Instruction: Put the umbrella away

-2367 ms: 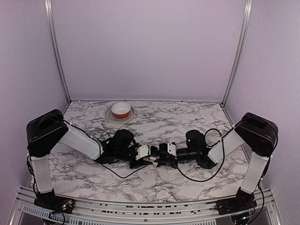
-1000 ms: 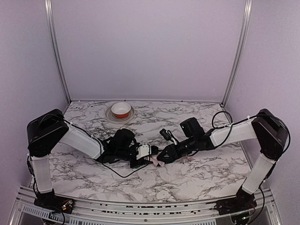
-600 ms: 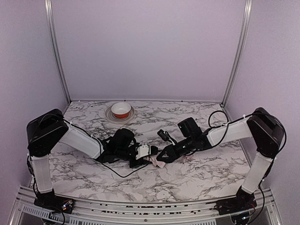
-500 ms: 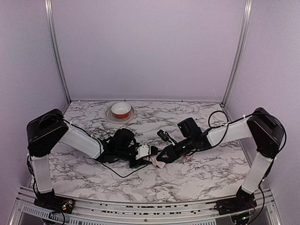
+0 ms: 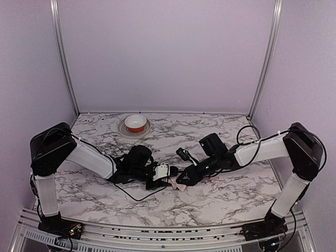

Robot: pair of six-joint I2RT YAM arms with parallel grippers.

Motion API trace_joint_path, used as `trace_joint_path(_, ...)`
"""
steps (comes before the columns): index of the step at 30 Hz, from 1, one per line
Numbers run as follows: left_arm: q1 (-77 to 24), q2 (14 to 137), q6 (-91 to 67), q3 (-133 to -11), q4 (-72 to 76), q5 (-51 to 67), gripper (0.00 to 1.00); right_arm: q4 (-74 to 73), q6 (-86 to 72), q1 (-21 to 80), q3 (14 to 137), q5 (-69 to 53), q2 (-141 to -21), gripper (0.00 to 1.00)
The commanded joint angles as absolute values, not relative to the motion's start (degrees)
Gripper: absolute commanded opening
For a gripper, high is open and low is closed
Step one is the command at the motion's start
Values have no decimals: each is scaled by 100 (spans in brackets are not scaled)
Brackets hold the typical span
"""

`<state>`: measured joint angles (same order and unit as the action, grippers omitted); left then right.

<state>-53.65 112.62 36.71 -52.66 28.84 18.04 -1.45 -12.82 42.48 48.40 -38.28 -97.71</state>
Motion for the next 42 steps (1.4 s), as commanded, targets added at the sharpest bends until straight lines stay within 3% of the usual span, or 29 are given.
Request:
trace_joint_path(1, -5325, 11672, 3519, -5197, 2049, 1247, 0, -465, -1144, 4772, 4784, -5285, -9386, 31)
trace_joint_path(7, -5335, 11505, 3815, -5063, 2013, 1370, 0, -1904, 305, 4571, 5410, -4552, -8645, 50)
trace_joint_path(10, -5380, 11455, 3966, -5007, 2013, 1325, 0, -2403, 942, 4172, 5609, -3787, -8516, 66)
trace_joint_path(13, -5420, 11439, 4077, -4979, 2013, 1261, 0, -2577, 1899, 3976, 5688, -3122, -8600, 72)
trace_joint_path(19, -5424, 11342, 4052, -4940, 2019, 1443, 0, -721, 3877, 4000, 4564, -2778, -8198, 75)
trace_joint_path(22, -5424, 11265, 3987, -4939, 2021, 1629, 0, 406, 4381, 4006, 3904, -2841, -8011, 83)
trace_joint_path(25, -5425, 11233, 3942, -4976, 2030, 1795, 0, 797, 4666, 4041, 3747, -2644, -8175, 84)
trace_joint_path(27, -5435, 11306, 3953, -5019, 2030, 1792, 0, 1004, 4824, 4054, 3649, -2561, -8396, 92)
trace_joint_path(30, -5436, 11367, 3953, -5045, 2023, 1775, 0, 1252, 4928, 4135, 3599, -2443, -8627, 92)
trace_joint_path(34, -5434, 11348, 3926, -5020, 2021, 1624, 0, 909, 4307, 4078, 3969, -3180, -8550, 85)
trace_joint_path(40, -5440, 11361, 3962, -5039, 2030, 1434, 0, 388, 2082, 4078, 4024, -4811, -8027, 79)
trace_joint_path(42, -5438, 11388, 3972, -5065, 2025, 1421, 0, 645, 850, 4078, 3834, -4807, -7866, 78)
